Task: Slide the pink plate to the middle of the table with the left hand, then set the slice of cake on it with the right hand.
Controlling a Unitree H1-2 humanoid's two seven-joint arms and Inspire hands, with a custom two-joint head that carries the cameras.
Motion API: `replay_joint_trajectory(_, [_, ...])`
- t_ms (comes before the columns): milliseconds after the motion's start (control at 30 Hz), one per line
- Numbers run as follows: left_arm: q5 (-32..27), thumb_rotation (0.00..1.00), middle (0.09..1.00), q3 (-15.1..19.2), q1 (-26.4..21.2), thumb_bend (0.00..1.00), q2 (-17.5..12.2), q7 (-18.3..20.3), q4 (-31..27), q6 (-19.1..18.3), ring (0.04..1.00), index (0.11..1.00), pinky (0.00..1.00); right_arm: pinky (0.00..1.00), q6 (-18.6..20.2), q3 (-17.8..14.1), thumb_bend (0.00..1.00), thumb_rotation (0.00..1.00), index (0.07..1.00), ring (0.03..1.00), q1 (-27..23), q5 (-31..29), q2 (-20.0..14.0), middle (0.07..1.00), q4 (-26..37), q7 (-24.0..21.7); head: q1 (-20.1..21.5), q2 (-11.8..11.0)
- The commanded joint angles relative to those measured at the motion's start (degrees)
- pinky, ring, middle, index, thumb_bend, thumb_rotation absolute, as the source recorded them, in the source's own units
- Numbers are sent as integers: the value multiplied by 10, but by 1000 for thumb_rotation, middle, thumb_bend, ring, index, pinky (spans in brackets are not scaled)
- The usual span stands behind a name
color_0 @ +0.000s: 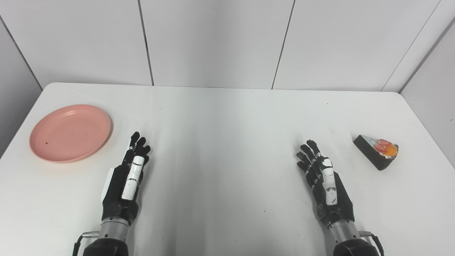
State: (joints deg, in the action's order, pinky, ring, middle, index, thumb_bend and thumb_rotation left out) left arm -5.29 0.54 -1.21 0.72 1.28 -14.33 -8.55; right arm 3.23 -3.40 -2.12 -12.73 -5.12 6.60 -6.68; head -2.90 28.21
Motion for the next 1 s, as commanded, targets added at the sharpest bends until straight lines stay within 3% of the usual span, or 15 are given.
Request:
replay_joint_trajectory(0, [5,843,986,-5,-3,711,-2,7,-1,34,963,1000,996,976,-27,-3,869,975,957,935,-6,-5,-3,945,-1,-9,-6,-5])
replay_joint_trajectory(333, [10,852,991,-12,-5,677,-1,5,16,50,968,1000,989,959,-54,-9,871,986,949,929,-10,-3,-7,930,-31,-15,-11,-8])
replay_joint_trajectory(567, [6,841,982,-10,-9,672,-3,4,-8,27,965,1000,994,974,-26,-8,868,996,946,933,-11,-9,-11,932,-2,-16,-2,41])
replay_joint_trajectory(800, [-1,836,983,-5,-7,702,-10,6,-25,10,958,1000,989,954,-9,-2,864,975,941,914,-8,-4,-1,925,23,-5,13,43])
replay_joint_trajectory(967, [-3,831,984,-5,-10,689,-11,7,-15,10,961,1000,987,961,-4,0,859,977,939,924,-12,-5,1,927,16,-5,0,24])
